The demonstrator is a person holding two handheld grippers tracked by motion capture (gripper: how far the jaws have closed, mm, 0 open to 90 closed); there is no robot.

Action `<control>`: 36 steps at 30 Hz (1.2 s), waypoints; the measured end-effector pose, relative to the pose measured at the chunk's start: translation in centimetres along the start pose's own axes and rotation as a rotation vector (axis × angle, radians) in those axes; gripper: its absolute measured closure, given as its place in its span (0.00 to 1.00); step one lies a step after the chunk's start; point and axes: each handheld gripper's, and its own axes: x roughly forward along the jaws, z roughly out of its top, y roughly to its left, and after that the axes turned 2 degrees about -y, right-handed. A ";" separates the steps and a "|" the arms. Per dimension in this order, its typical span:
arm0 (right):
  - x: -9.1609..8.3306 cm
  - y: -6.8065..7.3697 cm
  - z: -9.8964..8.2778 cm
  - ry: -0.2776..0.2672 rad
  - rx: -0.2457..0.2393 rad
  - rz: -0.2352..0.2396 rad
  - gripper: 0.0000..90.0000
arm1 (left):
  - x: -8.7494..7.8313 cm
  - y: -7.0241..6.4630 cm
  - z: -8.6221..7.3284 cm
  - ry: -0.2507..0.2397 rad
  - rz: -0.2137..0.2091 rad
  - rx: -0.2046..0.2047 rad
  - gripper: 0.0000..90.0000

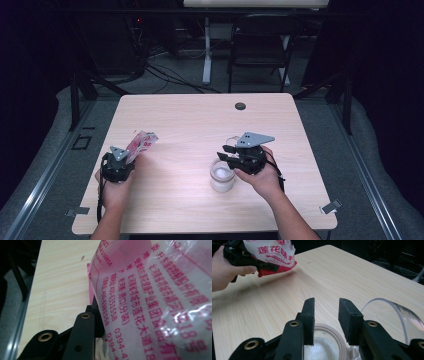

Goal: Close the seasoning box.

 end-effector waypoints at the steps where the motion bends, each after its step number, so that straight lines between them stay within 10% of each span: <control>1: 0.0 0.0 0.0 0.000 0.000 0.000 0.74 | 0.0 0.2 -0.1 0.002 0.002 -0.006 0.82; 26: 0.1 0.1 0.0 0.000 -0.007 0.004 0.73 | 1.0 1.2 -1.0 0.052 -0.035 -0.090 0.80; 36: 0.2 0.1 0.1 -0.001 -0.003 0.011 0.73 | 0.3 0.9 -1.0 0.002 -0.107 -0.115 0.60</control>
